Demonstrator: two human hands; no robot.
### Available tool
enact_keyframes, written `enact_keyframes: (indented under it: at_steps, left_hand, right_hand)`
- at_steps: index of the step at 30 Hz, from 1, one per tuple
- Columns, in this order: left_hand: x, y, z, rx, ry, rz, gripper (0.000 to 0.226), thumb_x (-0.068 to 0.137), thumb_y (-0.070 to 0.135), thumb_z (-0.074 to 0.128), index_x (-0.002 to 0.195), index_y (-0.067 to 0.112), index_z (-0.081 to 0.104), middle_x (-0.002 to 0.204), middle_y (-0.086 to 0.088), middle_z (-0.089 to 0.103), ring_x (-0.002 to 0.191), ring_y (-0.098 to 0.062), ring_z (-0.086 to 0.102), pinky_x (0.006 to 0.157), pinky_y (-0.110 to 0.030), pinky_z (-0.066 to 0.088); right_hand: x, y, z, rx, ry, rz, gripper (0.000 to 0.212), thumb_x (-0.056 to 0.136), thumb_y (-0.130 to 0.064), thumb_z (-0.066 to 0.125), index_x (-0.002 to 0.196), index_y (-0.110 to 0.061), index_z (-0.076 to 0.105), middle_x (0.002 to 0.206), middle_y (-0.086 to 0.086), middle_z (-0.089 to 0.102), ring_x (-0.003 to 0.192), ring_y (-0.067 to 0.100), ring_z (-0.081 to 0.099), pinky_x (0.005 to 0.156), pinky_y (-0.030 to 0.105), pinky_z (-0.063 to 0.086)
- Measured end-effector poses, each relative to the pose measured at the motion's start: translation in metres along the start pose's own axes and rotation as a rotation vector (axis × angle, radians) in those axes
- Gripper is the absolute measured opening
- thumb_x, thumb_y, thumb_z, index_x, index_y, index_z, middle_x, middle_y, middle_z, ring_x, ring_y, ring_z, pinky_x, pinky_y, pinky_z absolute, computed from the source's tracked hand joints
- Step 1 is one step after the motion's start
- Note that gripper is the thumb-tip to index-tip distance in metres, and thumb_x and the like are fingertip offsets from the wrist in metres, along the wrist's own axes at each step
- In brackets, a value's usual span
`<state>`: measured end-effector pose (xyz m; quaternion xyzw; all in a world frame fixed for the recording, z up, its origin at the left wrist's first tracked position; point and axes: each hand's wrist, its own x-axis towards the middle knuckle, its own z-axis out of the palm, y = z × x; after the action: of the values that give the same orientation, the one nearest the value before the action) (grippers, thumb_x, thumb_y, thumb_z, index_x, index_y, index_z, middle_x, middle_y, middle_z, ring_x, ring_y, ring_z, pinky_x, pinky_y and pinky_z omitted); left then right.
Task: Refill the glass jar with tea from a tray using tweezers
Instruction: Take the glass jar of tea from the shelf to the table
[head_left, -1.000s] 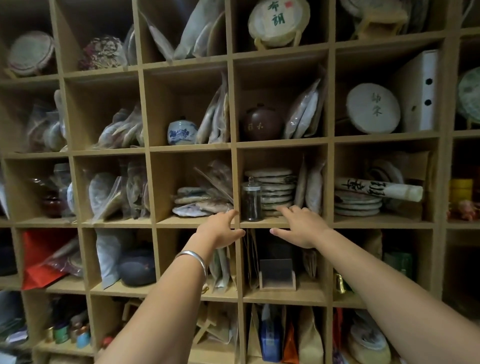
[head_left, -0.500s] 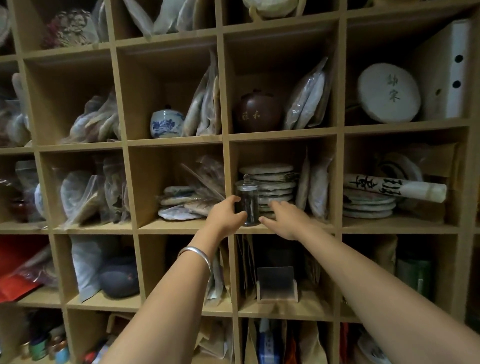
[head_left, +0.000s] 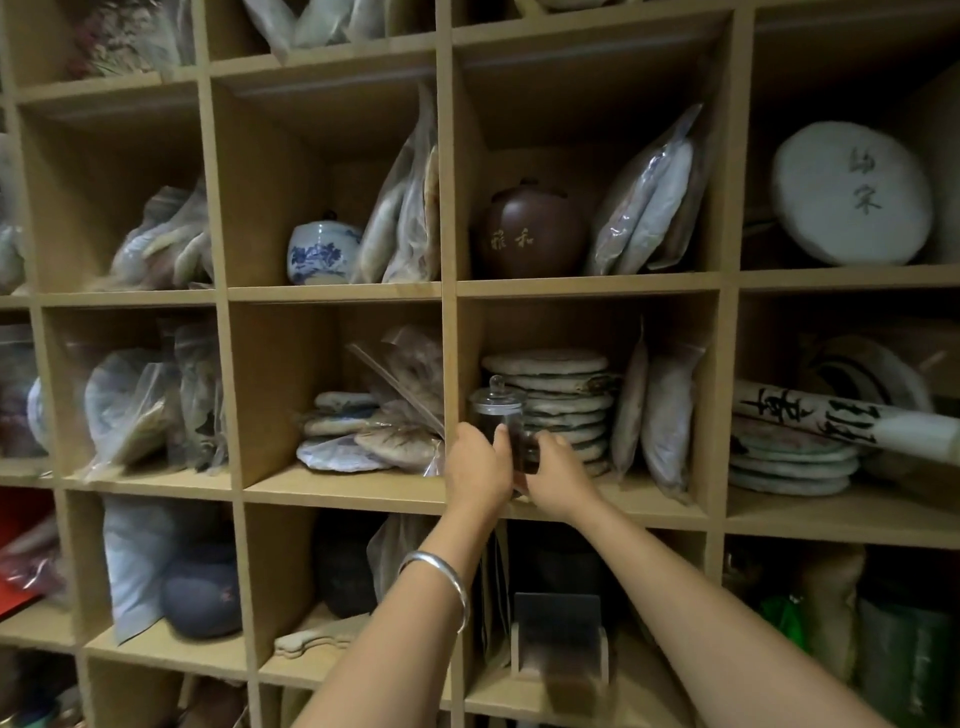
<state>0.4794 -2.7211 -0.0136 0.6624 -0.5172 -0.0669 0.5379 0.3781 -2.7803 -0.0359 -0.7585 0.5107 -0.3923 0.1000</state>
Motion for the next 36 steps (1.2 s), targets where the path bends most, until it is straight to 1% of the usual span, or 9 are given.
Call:
enact_keyframes:
  at_steps: [4, 6, 9, 13, 17, 23, 28, 32, 36]
  left_hand:
    - [0.006, 0.003, 0.008, 0.099, 0.062, -0.016, 0.042, 0.101, 0.043, 0.043, 0.108, 0.003, 0.052, 0.09, -0.006, 0.055, 0.082, -0.023, 0.053, 0.067, -0.031, 0.038]
    - [0.011, 0.002, 0.007, 0.121, 0.056, -0.013, 0.04, 0.101, 0.042, 0.043, 0.104, 0.003, 0.054, 0.086, -0.004, 0.051, 0.078, -0.021, 0.047, 0.068, -0.031, 0.035]
    - [0.017, -0.003, 0.003, 0.104, 0.043, -0.01, 0.037, 0.101, 0.04, 0.044, 0.103, 0.005, 0.058, 0.092, -0.008, 0.059, 0.083, -0.022, 0.053, 0.068, -0.031, 0.036]
    - [0.017, -0.018, -0.005, 0.029, 0.019, 0.051, 0.045, 0.098, 0.039, 0.053, 0.128, 0.005, 0.057, 0.116, -0.009, 0.068, 0.106, -0.023, 0.061, 0.081, -0.031, 0.046]
    - [0.017, -0.032, -0.012, 0.029, -0.022, 0.177, 0.05, 0.092, 0.042, 0.062, 0.13, 0.01, 0.059, 0.115, -0.004, 0.071, 0.108, -0.018, 0.064, 0.089, -0.032, 0.051]
    - [0.011, -0.035, -0.006, -0.021, -0.273, 0.206, 0.067, 0.085, 0.054, 0.065, 0.137, 0.016, 0.047, 0.121, 0.002, 0.064, 0.098, -0.007, 0.06, 0.075, -0.02, 0.047]
    - [0.007, -0.034, -0.003, -0.391, -0.399, 0.072, 0.064, 0.077, 0.043, 0.079, 0.129, 0.018, 0.052, 0.112, 0.0, 0.07, 0.102, -0.016, 0.069, 0.086, -0.035, 0.058]
    - [0.001, -0.035, -0.02, -0.487, -0.517, 0.042, 0.051, 0.075, 0.034, 0.082, 0.12, 0.028, 0.058, 0.108, -0.005, 0.071, 0.094, -0.018, 0.073, 0.076, -0.037, 0.062]
    - [-0.009, -0.035, -0.055, -0.454, -0.545, 0.03, 0.047, 0.072, 0.037, 0.084, 0.113, 0.037, 0.061, 0.11, -0.003, 0.072, 0.1, -0.018, 0.071, 0.072, -0.032, 0.061]
  right_hand:
    - [0.001, -0.002, 0.019, 0.007, 0.071, 0.013, 0.042, 0.083, -0.032, 0.065, 0.117, -0.012, 0.048, 0.117, 0.008, 0.055, 0.104, 0.024, 0.056, 0.086, 0.044, 0.051]
    - [0.0, -0.004, 0.024, -0.027, 0.106, 0.029, 0.051, 0.079, -0.036, 0.069, 0.117, -0.012, 0.047, 0.118, 0.008, 0.055, 0.107, 0.026, 0.055, 0.087, 0.043, 0.05]
    - [-0.001, -0.005, 0.026, -0.011, 0.118, 0.068, 0.072, 0.063, -0.051, 0.076, 0.118, -0.015, 0.046, 0.117, 0.005, 0.055, 0.107, 0.026, 0.056, 0.084, 0.045, 0.052]
    - [0.0, -0.002, 0.026, 0.044, 0.131, 0.104, 0.082, 0.058, -0.059, 0.077, 0.122, -0.019, 0.045, 0.12, 0.0, 0.055, 0.107, 0.022, 0.056, 0.082, 0.043, 0.054]
    - [-0.001, 0.007, 0.017, 0.131, 0.089, 0.124, 0.089, 0.051, -0.061, 0.08, 0.123, -0.021, 0.045, 0.119, -0.002, 0.056, 0.108, 0.02, 0.056, 0.083, 0.044, 0.055]
    - [-0.014, 0.02, -0.001, 0.297, 0.0, 0.058, 0.082, 0.047, -0.055, 0.083, 0.116, -0.028, 0.048, 0.111, -0.009, 0.059, 0.102, 0.012, 0.056, 0.076, 0.026, 0.049]
    - [-0.032, 0.023, -0.017, 0.378, -0.036, 0.008, 0.075, 0.05, -0.047, 0.085, 0.109, -0.035, 0.043, 0.098, -0.023, 0.054, 0.092, -0.004, 0.054, 0.067, 0.01, 0.04]
    - [-0.046, 0.02, -0.026, 0.415, -0.102, -0.037, 0.08, 0.051, -0.042, 0.086, 0.119, -0.026, 0.047, 0.106, -0.019, 0.058, 0.099, -0.002, 0.056, 0.072, 0.011, 0.044]
    - [-0.063, -0.004, -0.026, 0.463, -0.15, -0.076, 0.089, 0.053, -0.039, 0.086, 0.129, -0.022, 0.043, 0.116, -0.011, 0.057, 0.108, 0.007, 0.054, 0.082, 0.021, 0.047]
